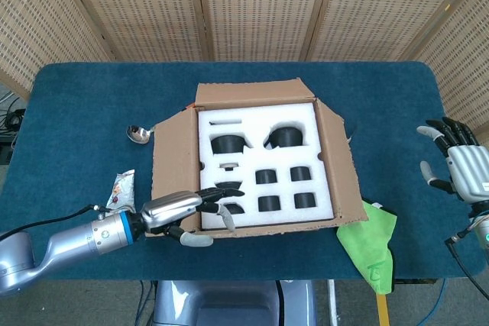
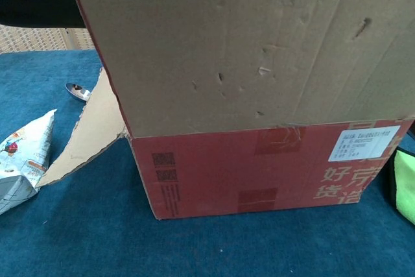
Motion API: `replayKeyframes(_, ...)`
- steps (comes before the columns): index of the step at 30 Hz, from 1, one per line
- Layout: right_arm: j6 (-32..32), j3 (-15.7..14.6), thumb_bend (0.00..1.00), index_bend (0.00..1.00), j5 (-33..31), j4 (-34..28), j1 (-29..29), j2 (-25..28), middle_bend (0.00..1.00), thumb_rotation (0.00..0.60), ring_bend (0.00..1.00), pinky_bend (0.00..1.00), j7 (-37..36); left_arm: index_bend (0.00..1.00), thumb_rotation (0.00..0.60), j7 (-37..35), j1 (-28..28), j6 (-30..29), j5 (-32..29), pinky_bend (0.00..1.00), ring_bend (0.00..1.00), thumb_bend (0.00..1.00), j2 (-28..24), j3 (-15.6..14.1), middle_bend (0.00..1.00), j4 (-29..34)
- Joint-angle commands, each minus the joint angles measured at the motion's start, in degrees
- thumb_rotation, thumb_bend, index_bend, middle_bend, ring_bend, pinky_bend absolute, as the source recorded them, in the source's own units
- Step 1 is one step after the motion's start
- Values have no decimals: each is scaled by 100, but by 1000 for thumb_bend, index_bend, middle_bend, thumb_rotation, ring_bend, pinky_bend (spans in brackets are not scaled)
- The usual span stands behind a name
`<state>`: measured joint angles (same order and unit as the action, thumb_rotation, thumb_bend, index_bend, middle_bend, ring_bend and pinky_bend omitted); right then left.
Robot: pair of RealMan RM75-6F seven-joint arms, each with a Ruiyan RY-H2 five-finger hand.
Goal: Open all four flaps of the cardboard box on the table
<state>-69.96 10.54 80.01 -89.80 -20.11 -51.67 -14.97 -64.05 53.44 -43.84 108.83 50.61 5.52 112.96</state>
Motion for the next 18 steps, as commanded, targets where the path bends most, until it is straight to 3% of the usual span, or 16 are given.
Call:
replayKeyframes(1, 2, -2, 504, 183, -2, -7, 4, 9, 137, 600, 0, 63, 2, 334, 73, -262, 210, -201, 410, 0, 0, 94, -71, -334, 0, -90)
replayKeyframes(11, 6, 3, 505, 184, -10, -6, 5, 15, 137, 600, 0, 63, -8, 334, 69, -75, 448, -387, 646, 0, 0, 93, -145, -797, 0, -98)
replayKeyframes(18, -5, -3, 504, 184, -4, 1, 18, 14, 137, 600, 0, 63, -21, 334, 71, 649, 311, -549, 216, 0, 0, 94, -124, -726, 0, -144)
